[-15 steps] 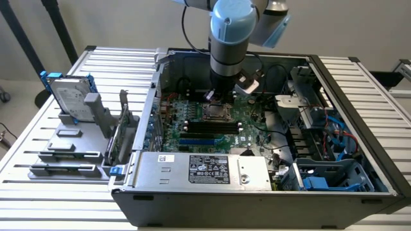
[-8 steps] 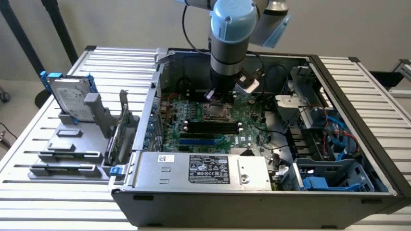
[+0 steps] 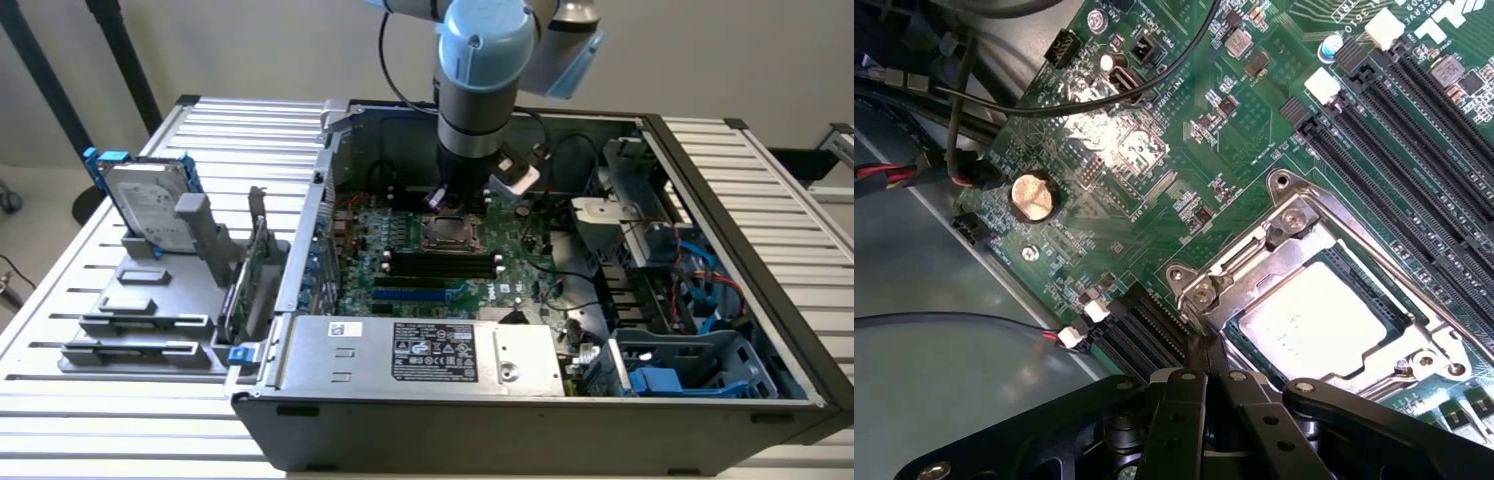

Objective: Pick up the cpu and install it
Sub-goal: 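Install the first cpu locking lever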

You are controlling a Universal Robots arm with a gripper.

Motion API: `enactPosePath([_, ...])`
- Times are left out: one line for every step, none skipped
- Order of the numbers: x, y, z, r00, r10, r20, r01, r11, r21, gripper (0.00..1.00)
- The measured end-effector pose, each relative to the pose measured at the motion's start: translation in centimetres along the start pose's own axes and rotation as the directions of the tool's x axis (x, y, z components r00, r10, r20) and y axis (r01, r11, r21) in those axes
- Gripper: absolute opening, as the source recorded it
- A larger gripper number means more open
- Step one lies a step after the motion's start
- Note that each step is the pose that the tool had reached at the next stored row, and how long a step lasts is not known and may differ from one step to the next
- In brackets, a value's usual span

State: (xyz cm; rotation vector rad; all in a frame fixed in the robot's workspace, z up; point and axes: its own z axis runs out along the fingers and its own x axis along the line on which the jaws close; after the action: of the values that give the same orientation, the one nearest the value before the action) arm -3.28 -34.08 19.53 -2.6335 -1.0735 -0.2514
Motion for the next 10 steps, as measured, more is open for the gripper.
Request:
enactPosePath([0.01,0.01,0.0,1.0,0.0,0.0001,0.0,1.0,0.0,0.11])
enactPosePath([0.02,0.03,0.0,1.0,0.0,0.0,0.0,1.0,0.0,0.11])
enactPosePath([0.04,0.05,0.01,1.0,0.0,0.0,0.0,1.0,-0.0001,0.11])
enactPosePath([0.06,0.08,0.01,1.0,0.0,0.0001,0.0,1.0,0.0,0.11])
enactPosePath([0.08,0.09,0.02,1.0,0.0,0.0,0.0,1.0,0.0,0.11])
enactPosePath([0.1,0.11,0.02,1.0,0.0,0.0,0.0,1.0,0.0,0.11])
enactPosePath([0.11,0.12,0.02,1.0,0.0,-0.0002,0.0,1.0,0.0001,0.11])
enactPosePath([0.12,0.13,0.03,1.0,0.0,-0.0004,0.0,1.0,0.0002,0.11])
enactPosePath([0.12,0.13,0.04,1.0,0.0,-0.0006,0.0,1.0,0.0003,0.11])
enactPosePath([0.12,0.14,0.05,1.0,0.0,-0.0009,0.0,1.0,0.0005,0.11])
